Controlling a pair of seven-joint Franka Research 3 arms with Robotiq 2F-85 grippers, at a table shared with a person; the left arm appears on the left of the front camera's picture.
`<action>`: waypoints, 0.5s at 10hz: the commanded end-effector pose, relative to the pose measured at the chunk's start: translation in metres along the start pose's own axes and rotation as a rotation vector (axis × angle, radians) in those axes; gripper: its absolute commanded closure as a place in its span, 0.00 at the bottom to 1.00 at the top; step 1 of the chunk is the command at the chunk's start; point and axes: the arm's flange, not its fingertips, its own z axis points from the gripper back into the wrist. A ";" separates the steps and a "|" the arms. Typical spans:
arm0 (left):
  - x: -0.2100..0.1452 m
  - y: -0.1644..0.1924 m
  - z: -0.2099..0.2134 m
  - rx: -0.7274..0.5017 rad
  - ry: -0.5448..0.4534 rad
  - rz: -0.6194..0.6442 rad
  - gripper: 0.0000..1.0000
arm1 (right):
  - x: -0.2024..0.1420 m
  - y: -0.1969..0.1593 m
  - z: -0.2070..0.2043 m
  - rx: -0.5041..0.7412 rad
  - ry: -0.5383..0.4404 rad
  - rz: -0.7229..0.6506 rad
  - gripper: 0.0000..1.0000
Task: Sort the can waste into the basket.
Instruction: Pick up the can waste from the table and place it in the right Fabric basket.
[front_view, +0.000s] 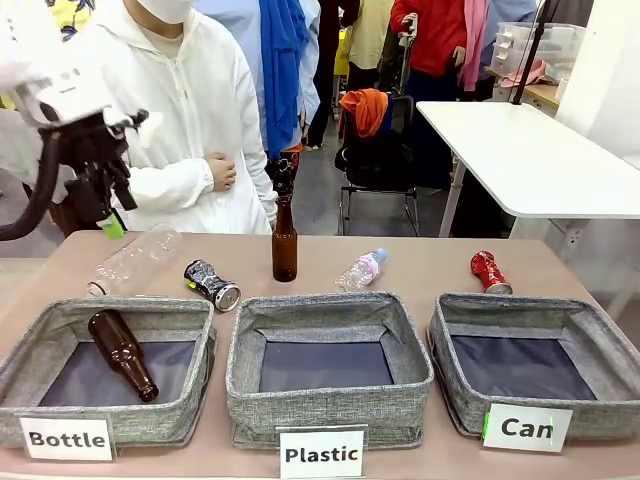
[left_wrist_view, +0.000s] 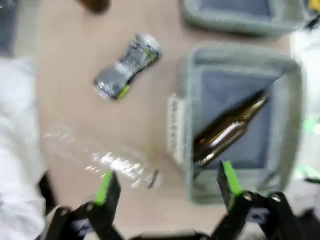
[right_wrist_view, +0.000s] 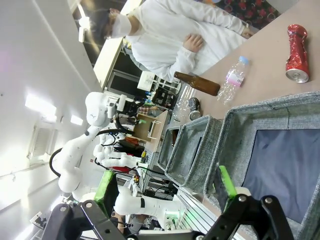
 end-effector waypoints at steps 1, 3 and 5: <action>0.000 0.006 -0.029 0.111 0.060 -0.018 0.00 | 0.001 0.000 0.000 0.013 -0.011 0.026 0.00; 0.017 0.006 -0.062 0.138 0.099 -0.141 0.00 | 0.001 0.000 0.000 0.013 -0.011 0.026 0.00; 0.048 0.006 -0.090 0.120 0.110 -0.249 0.00 | 0.001 0.000 0.000 0.013 -0.011 0.026 0.00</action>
